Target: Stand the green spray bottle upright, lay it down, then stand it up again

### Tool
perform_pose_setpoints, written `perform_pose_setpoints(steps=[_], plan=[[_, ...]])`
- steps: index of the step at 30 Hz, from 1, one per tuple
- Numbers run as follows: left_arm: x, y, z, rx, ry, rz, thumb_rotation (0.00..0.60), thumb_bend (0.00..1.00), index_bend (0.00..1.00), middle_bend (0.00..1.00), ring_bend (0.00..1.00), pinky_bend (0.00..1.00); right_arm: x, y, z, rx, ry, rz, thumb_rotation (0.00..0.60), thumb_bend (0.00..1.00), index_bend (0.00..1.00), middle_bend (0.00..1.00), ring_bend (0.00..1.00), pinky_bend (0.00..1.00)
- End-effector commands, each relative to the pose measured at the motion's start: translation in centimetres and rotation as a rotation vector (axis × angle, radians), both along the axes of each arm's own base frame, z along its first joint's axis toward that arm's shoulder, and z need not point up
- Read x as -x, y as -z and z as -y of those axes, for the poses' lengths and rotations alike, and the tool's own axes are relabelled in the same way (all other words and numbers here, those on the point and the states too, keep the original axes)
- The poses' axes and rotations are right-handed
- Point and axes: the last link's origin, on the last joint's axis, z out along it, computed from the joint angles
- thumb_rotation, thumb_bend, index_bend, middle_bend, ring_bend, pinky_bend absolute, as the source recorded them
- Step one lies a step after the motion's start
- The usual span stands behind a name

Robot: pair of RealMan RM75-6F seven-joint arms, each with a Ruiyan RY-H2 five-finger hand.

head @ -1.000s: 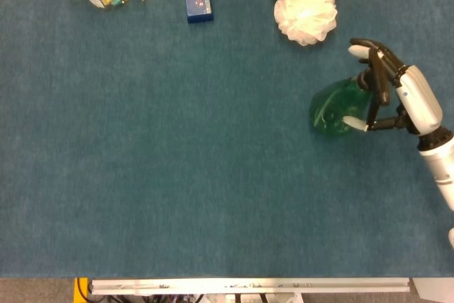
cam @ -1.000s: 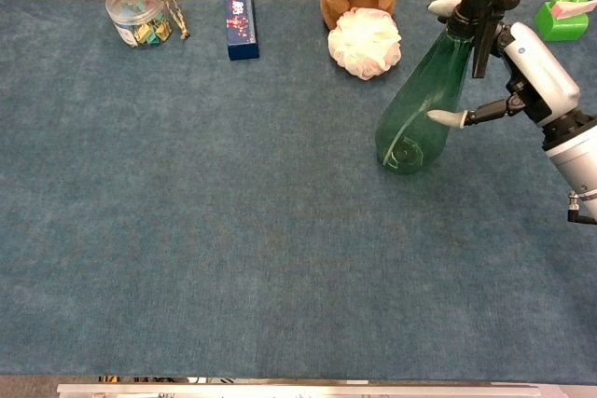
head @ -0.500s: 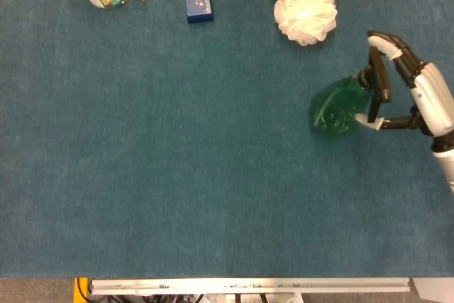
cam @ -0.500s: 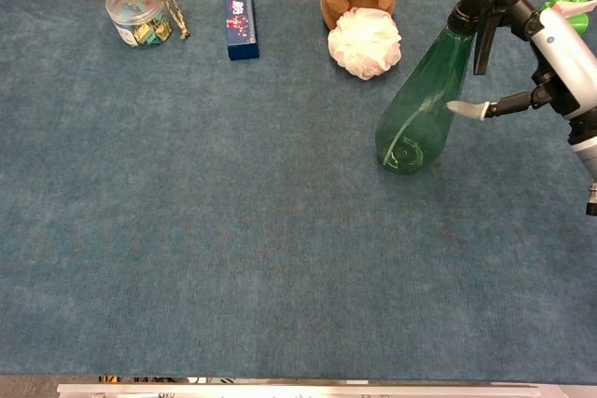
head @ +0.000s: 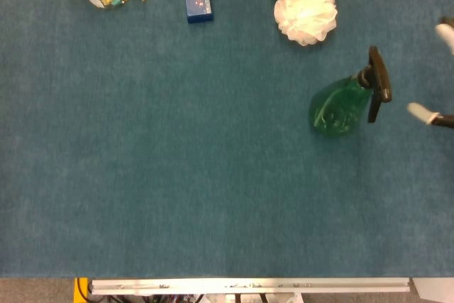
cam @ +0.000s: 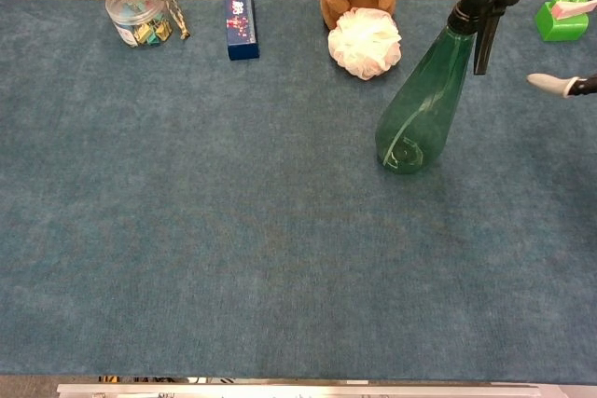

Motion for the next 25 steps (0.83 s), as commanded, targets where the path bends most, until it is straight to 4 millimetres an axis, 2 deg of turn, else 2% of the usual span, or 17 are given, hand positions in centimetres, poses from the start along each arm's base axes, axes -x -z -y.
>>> perform_pose_setpoints(steps=[1, 7, 12, 18, 25], plan=[[0.0, 0.2, -0.2, 0.005, 0.004, -0.005, 0.6, 0.13, 0.34, 0.37, 0.41, 0.7, 1.4, -2.6, -1.8, 0.071, 0.216, -0.114, 0.6, 0.0, 0.08, 0.12, 0.06, 0.21], [-0.1, 0.8, -1.0, 0.029, 0.012, -0.008, 0.6, 0.13, 0.34, 0.38, 0.41, 0.7, 1.9, -4.4, -3.9, -0.026, 0.44, -0.391, 0.6, 0.0, 0.16, 0.12, 0.06, 0.19], [0.0, 1.5, -2.0, 0.064, 0.016, -0.011, 0.6, 0.13, 0.34, 0.38, 0.41, 0.7, 2.2, -5.0, -5.2, -0.015, 0.578, -0.565, 0.6, 0.0, 0.17, 0.16, 0.06, 0.18], [-0.1, 2.3, -3.0, 0.095, 0.029, -0.011, 0.6, 0.13, 0.34, 0.37, 0.41, 0.7, 2.9, -5.1, -5.9, 0.018, 0.633, -0.542, 0.6, 0.0, 0.17, 0.17, 0.06, 0.18], [0.3, 3.6, -4.1, 0.143, 0.008, -0.017, 0.6, 0.13, 0.35, 0.37, 0.41, 0.7, 4.6, -5.7, -5.9, -0.003, 0.647, -0.448, 0.6, 0.0, 0.18, 0.17, 0.06, 0.18]])
